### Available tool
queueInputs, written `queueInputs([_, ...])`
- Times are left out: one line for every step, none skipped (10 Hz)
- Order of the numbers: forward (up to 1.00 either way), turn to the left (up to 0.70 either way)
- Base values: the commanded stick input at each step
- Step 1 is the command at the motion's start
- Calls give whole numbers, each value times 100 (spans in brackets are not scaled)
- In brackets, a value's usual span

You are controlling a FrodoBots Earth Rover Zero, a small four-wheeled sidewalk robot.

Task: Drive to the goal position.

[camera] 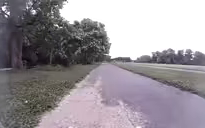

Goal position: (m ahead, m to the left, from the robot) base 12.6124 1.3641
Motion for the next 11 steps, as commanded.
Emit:
queueInputs([70, -1])
queueInputs([70, -1])
queueInputs([70, -1])
queueInputs([70, -1])
queueInputs([70, -1])
queueInputs([70, -1])
queueInputs([70, -1])
queueInputs([70, -1])
queueInputs([70, -1])
queueInputs([70, -1])
queueInputs([70, -1])
